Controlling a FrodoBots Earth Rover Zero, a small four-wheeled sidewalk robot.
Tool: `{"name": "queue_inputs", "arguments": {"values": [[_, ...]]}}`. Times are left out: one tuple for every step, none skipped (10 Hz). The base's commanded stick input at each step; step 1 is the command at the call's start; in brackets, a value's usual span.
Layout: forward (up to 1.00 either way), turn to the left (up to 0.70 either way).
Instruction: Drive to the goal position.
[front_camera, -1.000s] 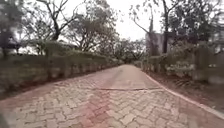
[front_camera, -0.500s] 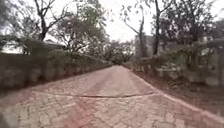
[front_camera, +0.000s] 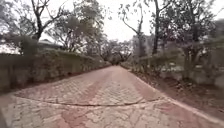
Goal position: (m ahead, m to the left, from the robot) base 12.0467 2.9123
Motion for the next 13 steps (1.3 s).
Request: {"name": "queue_inputs", "arguments": {"values": [[0.7, 0.0], [0.7, 0.0], [0.7, 0.0], [0.7, 0.0], [0.7, 0.0], [0.7, 0.0], [0.7, 0.0], [0.7, 0.0], [0.7, 0.0], [0.7, 0.0], [0.7, 0.0], [0.7, 0.0], [0.7, 0.0]]}}
